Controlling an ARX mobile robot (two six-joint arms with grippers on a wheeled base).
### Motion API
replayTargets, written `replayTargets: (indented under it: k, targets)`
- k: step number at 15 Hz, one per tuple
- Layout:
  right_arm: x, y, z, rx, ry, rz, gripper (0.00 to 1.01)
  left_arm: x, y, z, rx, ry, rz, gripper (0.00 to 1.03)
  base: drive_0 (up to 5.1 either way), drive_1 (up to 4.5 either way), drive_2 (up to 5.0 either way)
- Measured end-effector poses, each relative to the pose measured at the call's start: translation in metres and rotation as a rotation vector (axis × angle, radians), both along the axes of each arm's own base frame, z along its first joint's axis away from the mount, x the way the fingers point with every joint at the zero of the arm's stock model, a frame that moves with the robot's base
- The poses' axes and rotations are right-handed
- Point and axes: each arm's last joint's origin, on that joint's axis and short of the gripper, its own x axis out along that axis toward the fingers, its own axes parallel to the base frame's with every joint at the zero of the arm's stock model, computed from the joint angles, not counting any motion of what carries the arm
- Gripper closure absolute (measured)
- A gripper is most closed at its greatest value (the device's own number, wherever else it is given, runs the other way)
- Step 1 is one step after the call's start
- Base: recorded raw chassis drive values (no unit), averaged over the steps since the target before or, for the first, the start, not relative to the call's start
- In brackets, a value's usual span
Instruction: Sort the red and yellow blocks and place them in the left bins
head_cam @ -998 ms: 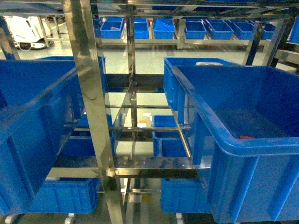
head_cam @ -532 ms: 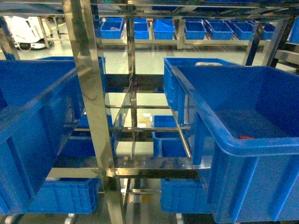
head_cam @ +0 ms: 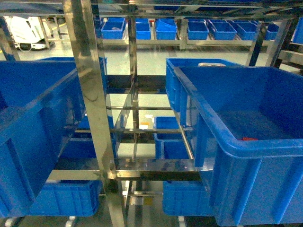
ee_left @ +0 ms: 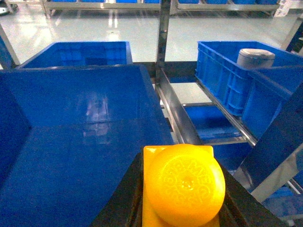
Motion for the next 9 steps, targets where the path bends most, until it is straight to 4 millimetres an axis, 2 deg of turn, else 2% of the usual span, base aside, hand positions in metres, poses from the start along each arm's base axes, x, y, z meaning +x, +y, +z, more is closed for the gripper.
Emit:
replayTargets:
  k: [1, 3, 6, 9]
  targets:
    - [0.0, 0.0, 0.0, 0.0, -0.001, 0.0, 0.03, 0.003, 0.017, -0.011, -0.009, 0.047, 0.046, 0.76, 0.0, 0.0, 0.0]
    - [0.0, 0.0, 0.0, 0.0, -0.001, 0.0, 0.03, 0.008, 0.036, -0.024, -0.012, 0.091, 0.094, 0.76, 0.0, 0.0, 0.0]
    - [0.0, 0.0, 0.0, 0.001, -0.001, 0.003, 0.03, 0.025, 0.051, -0.02, 0.045, 0.049, 0.086, 0.76, 0.0, 0.0, 0.0]
    - [0.0, 0.0, 0.0, 0.001, -0.001, 0.003, 0.03, 0.035, 0.055, -0.024, 0.06, 0.058, 0.08, 0.76, 0.0, 0.0, 0.0]
